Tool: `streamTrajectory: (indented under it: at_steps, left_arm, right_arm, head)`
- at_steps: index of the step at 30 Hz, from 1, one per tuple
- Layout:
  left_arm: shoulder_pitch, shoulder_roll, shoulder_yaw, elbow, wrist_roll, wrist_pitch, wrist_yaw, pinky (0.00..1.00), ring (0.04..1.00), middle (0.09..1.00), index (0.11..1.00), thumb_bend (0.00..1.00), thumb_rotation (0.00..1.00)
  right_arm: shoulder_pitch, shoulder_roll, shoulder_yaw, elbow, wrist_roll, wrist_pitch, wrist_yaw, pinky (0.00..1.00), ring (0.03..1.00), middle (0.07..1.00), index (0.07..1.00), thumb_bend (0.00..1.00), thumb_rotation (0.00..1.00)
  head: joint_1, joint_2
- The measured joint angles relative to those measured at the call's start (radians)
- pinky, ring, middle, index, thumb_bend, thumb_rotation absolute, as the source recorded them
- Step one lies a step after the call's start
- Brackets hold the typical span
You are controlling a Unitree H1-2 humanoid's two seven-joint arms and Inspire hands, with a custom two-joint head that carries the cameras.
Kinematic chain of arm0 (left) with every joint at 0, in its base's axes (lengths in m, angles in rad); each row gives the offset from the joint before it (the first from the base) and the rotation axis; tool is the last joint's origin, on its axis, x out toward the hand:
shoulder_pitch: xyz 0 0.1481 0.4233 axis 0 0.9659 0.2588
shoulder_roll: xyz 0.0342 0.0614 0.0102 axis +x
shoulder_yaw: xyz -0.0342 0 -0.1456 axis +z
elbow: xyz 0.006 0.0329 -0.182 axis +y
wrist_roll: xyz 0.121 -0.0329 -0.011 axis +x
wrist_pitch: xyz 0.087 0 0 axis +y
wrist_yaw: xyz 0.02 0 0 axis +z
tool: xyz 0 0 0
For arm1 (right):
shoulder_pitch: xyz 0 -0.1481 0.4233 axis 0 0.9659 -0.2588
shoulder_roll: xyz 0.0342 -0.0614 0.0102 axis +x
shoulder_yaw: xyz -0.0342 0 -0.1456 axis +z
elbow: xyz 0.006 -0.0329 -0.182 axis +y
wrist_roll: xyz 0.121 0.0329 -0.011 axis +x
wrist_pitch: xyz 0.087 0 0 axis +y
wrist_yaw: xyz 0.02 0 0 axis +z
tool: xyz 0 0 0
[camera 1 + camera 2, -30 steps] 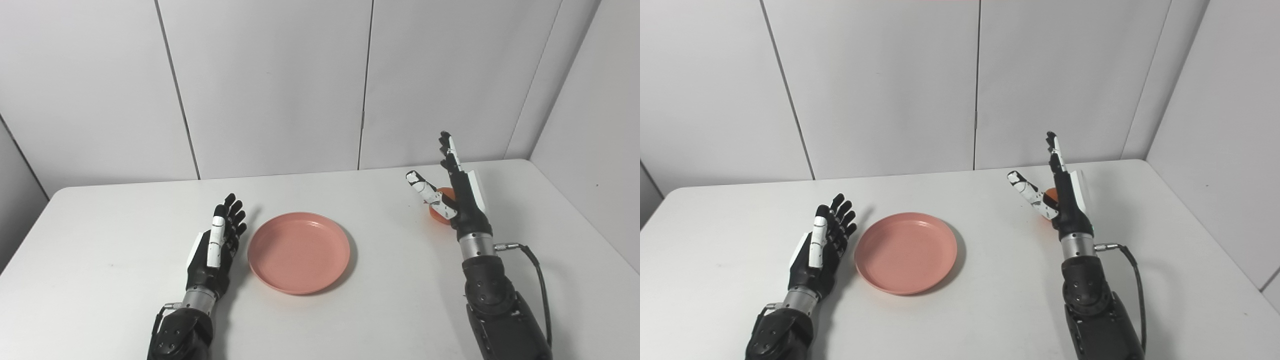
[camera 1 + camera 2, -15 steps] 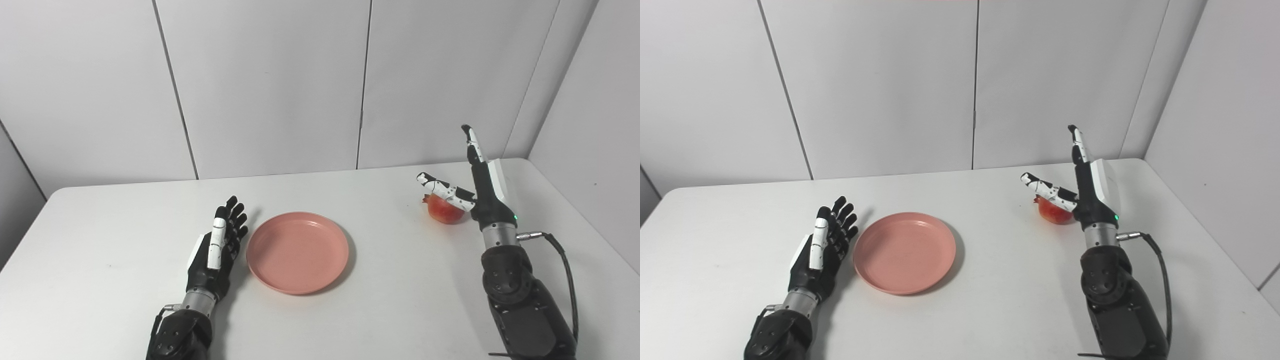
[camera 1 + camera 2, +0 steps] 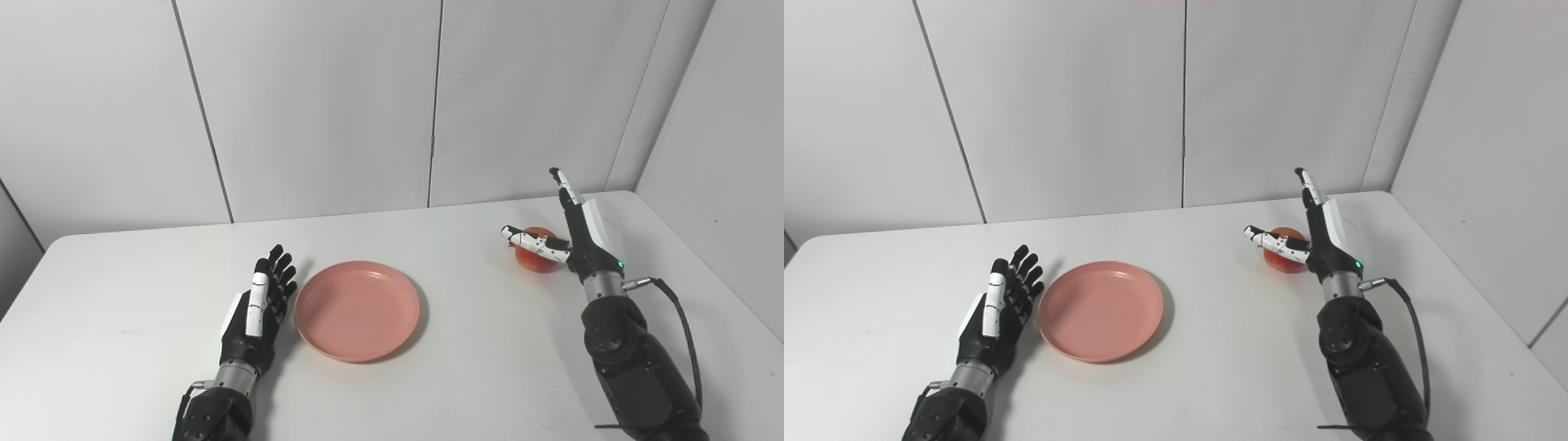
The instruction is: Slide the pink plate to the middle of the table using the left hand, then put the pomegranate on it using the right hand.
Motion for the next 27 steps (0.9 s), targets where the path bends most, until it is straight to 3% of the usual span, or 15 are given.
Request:
streamTrajectory:
  at_steps: [8,16,27]
  left_arm:
    - [0.003,0.000,0.000,-0.004,0.000,0.003,-0.006,1.00,0.999,1.000,1.000,0.65,1.00]
    - [0.003,0.000,-0.001,-0.004,0.001,0.003,-0.006,1.00,1.000,1.000,1.000,0.65,1.00]
    - [0.003,0.000,-0.002,-0.005,0.001,0.004,-0.006,1.00,1.000,1.000,1.000,0.65,1.00]
  right_arm:
    - [-0.013,-0.015,0.017,0.034,0.000,0.041,0.023,0.83,0.914,0.934,0.944,0.93,0.43]
    - [-0.018,-0.017,0.031,0.094,0.019,0.041,0.026,0.83,0.914,0.925,0.932,0.96,0.37]
    - [-0.022,-0.023,0.059,0.112,0.029,0.041,0.026,0.79,0.870,0.889,0.900,0.90,0.19]
  head:
    - [0.002,0.005]
    - [0.005,0.005]
    - [0.006,0.008]
